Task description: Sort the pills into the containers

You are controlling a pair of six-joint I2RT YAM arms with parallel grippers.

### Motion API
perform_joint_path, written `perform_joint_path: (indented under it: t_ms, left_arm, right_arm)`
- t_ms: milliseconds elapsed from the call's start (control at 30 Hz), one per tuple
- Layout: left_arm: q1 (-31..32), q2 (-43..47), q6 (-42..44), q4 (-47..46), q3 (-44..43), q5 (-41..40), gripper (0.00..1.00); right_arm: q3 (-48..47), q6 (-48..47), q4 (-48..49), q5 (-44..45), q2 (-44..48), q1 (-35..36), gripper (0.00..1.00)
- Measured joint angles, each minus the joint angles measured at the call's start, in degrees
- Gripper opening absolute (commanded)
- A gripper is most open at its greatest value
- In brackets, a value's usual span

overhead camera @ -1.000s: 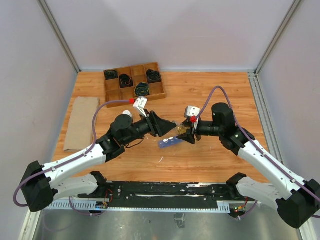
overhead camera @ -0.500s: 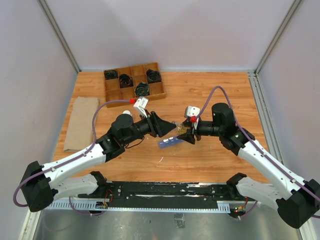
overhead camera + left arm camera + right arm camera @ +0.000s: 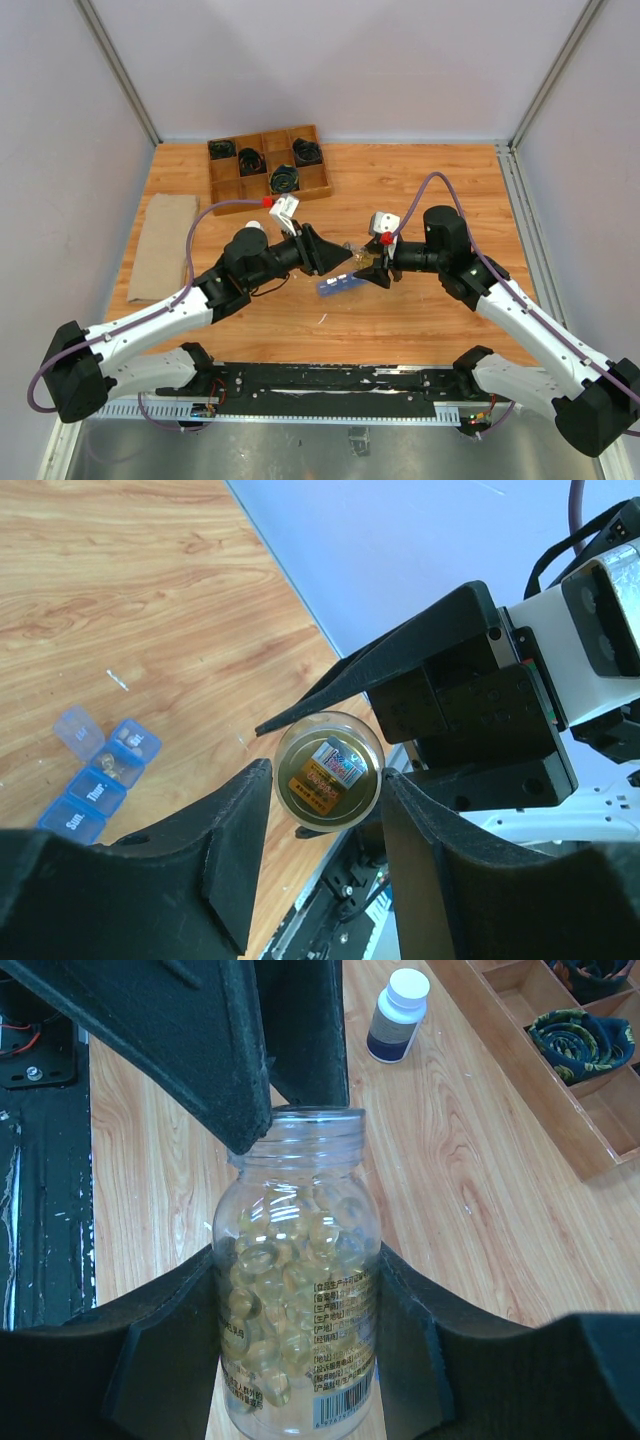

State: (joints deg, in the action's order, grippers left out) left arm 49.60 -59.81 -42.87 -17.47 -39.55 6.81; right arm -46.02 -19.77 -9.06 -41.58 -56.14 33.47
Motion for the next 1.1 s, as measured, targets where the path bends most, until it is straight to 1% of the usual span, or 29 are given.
perform_joint_path:
  t_ms: [100, 200, 433, 567, 800, 967, 1100]
  left_arm:
    - [0.0, -0.31, 0.13, 0.02, 0.0, 0.68, 0.5]
    - [0.0, -0.44, 0.35, -0.04, 0.0, 1.01, 0.44]
    - [0.0, -0.46, 2.54, -0.9, 0.02, 2.45, 0.42]
    - [-0.02, -0.46, 6.47, -3.98, 0.92, 4.66, 0.4]
    - [-0.09, -0.37, 14.78, -14.4, 4.68, 10.99, 0.39]
    - [-0.48, -0.28, 21.18, -16.52, 4.48, 16.55, 0.39]
    - [-1.33, -0.11, 26.56, -14.27, 2.38, 20.7, 0.4]
  right_arm:
    - [0.0, 0.0, -0.02, -0.02, 0.0, 0.0, 0.04]
    - [0.0, 0.02, -0.04, -0.15, 0.0, 0.0, 0.04]
    - [0.0, 0.7, 0.0, -0.7, 0.02, -0.07, 0.04]
    - [0.0, 2.03, 0.09, -2.19, 0.57, -0.55, 0.04]
    - [1.22, 6.91, 1.51, -8.52, 2.45, -2.82, 0.03]
    - [2.56, 10.58, 4.57, -14.36, 3.32, -3.78, 0.03]
    - [3.17, 12.76, 7.21, -18.1, 3.32, -4.22, 0.03]
